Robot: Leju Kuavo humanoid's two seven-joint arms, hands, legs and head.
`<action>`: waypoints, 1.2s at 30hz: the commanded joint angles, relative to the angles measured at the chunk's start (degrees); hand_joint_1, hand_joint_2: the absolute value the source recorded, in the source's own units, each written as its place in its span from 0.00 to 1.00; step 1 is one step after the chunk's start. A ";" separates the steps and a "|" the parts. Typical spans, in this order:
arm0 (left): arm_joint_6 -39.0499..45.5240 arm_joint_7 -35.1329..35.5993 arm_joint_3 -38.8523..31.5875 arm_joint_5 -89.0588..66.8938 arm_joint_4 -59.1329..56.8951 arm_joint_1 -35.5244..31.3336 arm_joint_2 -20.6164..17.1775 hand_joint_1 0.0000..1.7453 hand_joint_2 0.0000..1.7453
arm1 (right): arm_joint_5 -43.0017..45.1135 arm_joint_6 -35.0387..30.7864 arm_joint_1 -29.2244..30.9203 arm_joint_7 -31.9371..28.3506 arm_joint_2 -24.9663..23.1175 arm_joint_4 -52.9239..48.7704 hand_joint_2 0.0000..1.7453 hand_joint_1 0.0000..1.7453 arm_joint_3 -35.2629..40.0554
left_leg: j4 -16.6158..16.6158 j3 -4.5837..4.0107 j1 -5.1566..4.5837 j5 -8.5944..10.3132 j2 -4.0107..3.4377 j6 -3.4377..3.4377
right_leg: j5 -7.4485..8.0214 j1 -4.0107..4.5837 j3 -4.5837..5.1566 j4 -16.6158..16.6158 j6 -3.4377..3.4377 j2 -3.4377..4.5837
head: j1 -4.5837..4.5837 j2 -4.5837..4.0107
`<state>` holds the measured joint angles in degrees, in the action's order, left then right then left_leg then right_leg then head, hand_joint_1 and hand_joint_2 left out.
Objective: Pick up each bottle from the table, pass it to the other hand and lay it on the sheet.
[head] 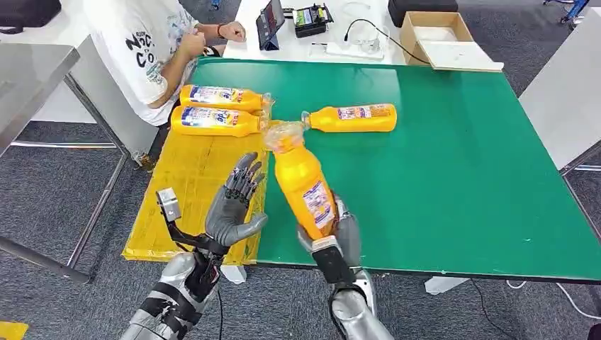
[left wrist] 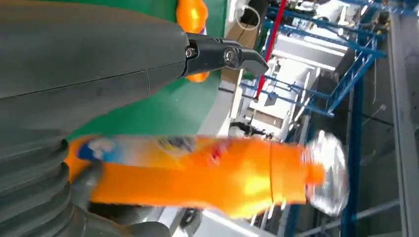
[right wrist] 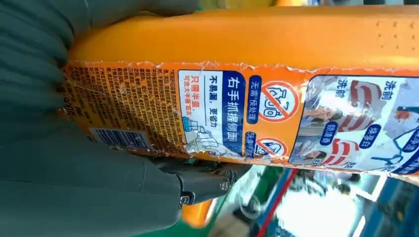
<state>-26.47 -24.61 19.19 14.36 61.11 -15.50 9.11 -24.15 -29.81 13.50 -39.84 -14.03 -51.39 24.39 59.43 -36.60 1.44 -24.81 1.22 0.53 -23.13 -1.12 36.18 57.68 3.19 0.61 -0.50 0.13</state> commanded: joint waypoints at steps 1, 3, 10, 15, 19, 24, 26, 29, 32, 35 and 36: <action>-0.52 0.47 4.47 0.08 -4.26 -3.03 -3.20 0.00 1.00 | -1.35 -1.55 6.14 -0.16 -1.11 13.29 1.00 1.00 5.44 | -0.13 0.42 0.01 -0.07 -0.23 -0.12 | -0.02 0.07 -0.38 -0.14 -0.16 0.06 | 0.00 0.00; -3.15 0.80 5.12 1.96 -5.48 -3.28 -3.30 0.00 1.00 | -3.60 -2.86 7.37 -0.16 -2.04 15.91 1.00 1.00 7.13 | -0.08 0.25 -0.01 -0.03 -0.20 -0.07 | 0.01 0.04 -0.18 -0.08 -0.12 0.07 | 0.00 0.00; -4.49 1.06 8.17 2.42 -8.63 -5.45 -4.47 0.00 1.00 | -5.34 -4.58 9.64 -0.16 -3.68 20.65 1.00 1.00 8.20 | -0.08 0.22 -0.01 -0.01 -0.11 -0.07 | -0.01 0.04 -0.17 -0.06 -0.11 -0.01 | 0.00 0.00; -5.20 1.59 8.59 3.57 -10.57 -6.29 -4.26 0.00 1.00 | -5.80 -4.03 9.71 -0.16 -4.33 21.90 1.00 1.00 8.71 | -0.20 0.61 0.03 -0.10 -0.26 -0.17 | -0.05 0.12 -0.56 -0.23 -0.20 0.03 | 0.00 0.00; -5.90 1.78 9.08 4.50 -11.68 -6.84 -4.23 0.00 1.00 | -6.69 -3.68 9.98 -0.10 -4.78 23.29 1.00 1.00 9.66 | -0.08 0.27 -0.01 -0.03 -0.08 -0.08 | -0.05 0.04 -0.24 -0.07 -0.12 -0.05 | 0.00 0.00; -5.73 1.78 9.19 4.50 -11.90 -7.00 -4.21 0.00 1.00 | -6.97 -3.34 10.01 -0.14 -4.95 23.63 1.00 1.00 10.06 | -0.08 0.32 0.01 -0.04 -0.12 -0.10 | -0.04 0.06 -0.27 -0.09 -0.14 -0.03 | 0.00 0.00; -5.59 1.85 9.26 4.62 -12.33 -7.31 -4.10 0.00 1.00 | -7.25 -2.54 9.96 -0.07 -5.28 24.06 1.00 1.00 10.62 | -0.07 0.28 0.01 -0.04 -0.13 -0.10 | -0.03 0.07 -0.24 -0.08 -0.13 -0.03 | 0.00 0.00; -5.67 1.86 9.27 4.74 -12.53 -7.44 -4.06 0.00 1.00 | -7.27 -2.27 9.93 -0.07 -5.38 24.16 1.00 1.00 10.74 | -0.12 0.44 0.02 -0.06 -0.14 -0.14 | -0.06 0.10 -0.40 -0.14 -0.19 -0.06 | 0.02 0.00; -5.94 1.78 9.16 5.23 -13.01 -7.67 -3.89 0.00 1.00 | -7.22 -1.67 9.91 -0.16 -5.50 24.33 1.00 1.00 10.95 | -0.09 0.34 0.01 -0.05 -0.11 -0.11 | -0.05 0.08 -0.30 -0.11 -0.15 -0.07 | 0.00 0.00; -7.37 1.14 8.81 7.10 -13.07 -7.60 -3.57 0.00 1.00 | -7.26 -0.14 9.86 -0.05 -5.51 24.80 1.00 1.00 11.68 | -0.05 0.16 0.00 -0.01 -0.03 -0.06 | -0.04 0.03 -0.12 -0.04 -0.09 -0.07 | 0.00 0.00; -6.96 1.11 8.67 7.30 -12.97 -7.56 -3.52 0.00 1.00 | -7.08 0.55 9.79 -0.07 -5.49 24.91 1.00 1.00 11.76 | -0.03 0.12 0.00 -0.01 -0.03 -0.05 | -0.03 0.03 -0.09 -0.04 -0.07 -0.06 | 0.00 0.00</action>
<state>-32.20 -23.37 24.81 19.96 52.63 -19.50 6.14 -30.82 -32.85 21.18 -39.98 -19.82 -32.00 32.37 59.43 -36.59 1.44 -24.79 1.20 0.53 -23.12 -1.12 36.22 57.68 3.18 0.62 -0.50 0.13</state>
